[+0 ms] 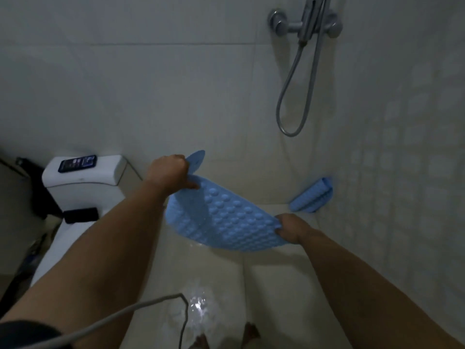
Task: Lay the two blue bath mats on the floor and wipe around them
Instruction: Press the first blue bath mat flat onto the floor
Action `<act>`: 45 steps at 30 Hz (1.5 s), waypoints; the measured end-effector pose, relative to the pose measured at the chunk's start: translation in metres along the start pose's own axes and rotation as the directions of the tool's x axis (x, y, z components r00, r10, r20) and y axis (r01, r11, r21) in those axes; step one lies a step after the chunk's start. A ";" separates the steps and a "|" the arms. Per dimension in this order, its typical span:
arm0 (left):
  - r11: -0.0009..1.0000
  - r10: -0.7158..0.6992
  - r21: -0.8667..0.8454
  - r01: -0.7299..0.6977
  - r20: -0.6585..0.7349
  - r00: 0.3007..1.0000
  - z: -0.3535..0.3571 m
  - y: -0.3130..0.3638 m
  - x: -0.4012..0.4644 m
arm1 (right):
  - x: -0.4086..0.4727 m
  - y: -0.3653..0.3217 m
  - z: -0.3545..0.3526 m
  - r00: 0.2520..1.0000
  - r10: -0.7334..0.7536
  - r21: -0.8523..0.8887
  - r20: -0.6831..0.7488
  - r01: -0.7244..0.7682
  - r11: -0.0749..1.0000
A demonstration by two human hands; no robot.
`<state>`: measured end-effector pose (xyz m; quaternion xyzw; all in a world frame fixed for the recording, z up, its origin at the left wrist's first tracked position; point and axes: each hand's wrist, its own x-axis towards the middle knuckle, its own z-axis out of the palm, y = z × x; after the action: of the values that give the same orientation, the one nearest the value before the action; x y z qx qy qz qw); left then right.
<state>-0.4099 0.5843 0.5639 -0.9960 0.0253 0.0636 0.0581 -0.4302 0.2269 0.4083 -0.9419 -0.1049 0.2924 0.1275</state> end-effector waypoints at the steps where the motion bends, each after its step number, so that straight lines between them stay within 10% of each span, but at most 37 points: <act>1: 0.997 -0.058 -0.038 0.060 0.047 0.997 0.009 -0.001 -0.003 | 0.002 0.004 0.007 1.000 0.009 0.019 -0.008 -0.009 1.000; 17: 0.908 -0.254 -0.114 0.404 0.617 0.745 0.277 -0.049 0.013 | 0.077 0.029 0.125 0.942 0.213 -0.169 0.261 -0.173 0.970; 27: 0.859 -0.239 -0.287 0.424 0.506 0.828 0.650 -0.011 0.186 | 0.443 0.117 0.303 0.968 0.239 -0.347 0.082 -0.197 0.917; 34: 0.911 -0.173 -0.278 0.306 0.416 0.893 0.909 0.065 0.190 | 0.559 0.126 0.561 0.922 0.384 -0.022 0.045 -0.383 0.923; 45: 0.937 -0.169 -0.291 0.195 0.111 0.979 1.025 0.072 0.204 | 0.600 0.128 0.649 0.865 0.453 0.066 -0.214 -0.450 0.891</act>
<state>-0.3391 0.6264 -0.4807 -0.9877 -0.0794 0.1028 -0.0872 -0.3048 0.3851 -0.4622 -0.9662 0.1354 0.2067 0.0731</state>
